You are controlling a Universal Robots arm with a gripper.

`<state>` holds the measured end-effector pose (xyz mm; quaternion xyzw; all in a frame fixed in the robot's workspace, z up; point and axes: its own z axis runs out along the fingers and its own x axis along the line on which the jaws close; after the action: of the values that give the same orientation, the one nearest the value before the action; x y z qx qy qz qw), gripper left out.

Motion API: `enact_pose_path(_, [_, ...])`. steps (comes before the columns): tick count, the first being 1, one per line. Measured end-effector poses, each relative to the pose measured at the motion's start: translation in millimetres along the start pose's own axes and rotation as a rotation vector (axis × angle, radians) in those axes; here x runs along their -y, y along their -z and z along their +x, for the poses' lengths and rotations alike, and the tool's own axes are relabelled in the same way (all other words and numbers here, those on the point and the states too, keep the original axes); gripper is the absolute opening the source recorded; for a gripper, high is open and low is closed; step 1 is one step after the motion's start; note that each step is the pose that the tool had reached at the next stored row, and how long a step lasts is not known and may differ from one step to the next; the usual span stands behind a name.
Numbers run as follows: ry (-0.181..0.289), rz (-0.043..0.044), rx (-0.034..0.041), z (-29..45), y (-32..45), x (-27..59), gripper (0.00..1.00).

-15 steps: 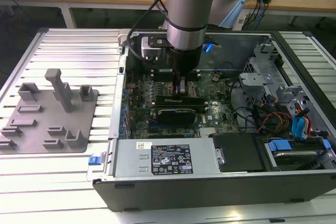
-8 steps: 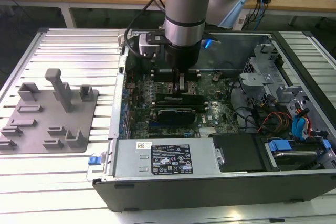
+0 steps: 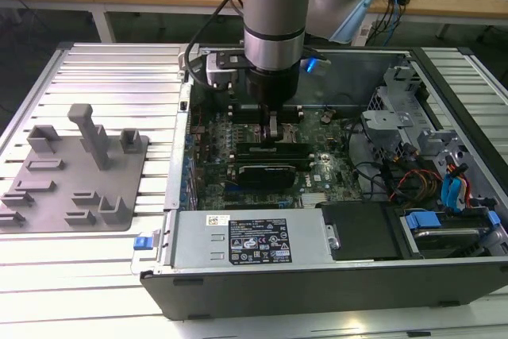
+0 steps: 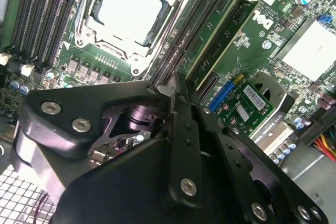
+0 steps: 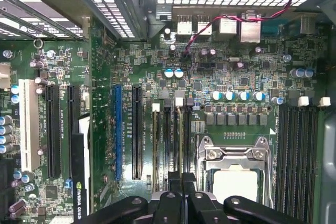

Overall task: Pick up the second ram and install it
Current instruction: 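Insert the second ram into the second slot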

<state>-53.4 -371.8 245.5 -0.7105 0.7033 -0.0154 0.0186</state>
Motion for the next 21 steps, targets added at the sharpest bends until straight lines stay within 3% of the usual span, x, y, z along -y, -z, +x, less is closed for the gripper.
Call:
enact_pose_path(5, [0.035,0.0008,0.0016,0.3,-1.2,0.8,0.09])
enact_pose_path(7, [-0.001,0.0009,-0.0001,0.3,-2.2,0.8,0.09])
enact_pose_path(12, [-0.002,0.0026,0.0000,0.7,-3.5,1.0,0.09])
enact_pose_path(18, [-0.002,0.0214,-0.0003,0.9,-4.4,-2.6,0.09])
enact_pose_path(21, [-0.010,0.0221,-0.0008,0.9,-4.7,-2.7,0.09])
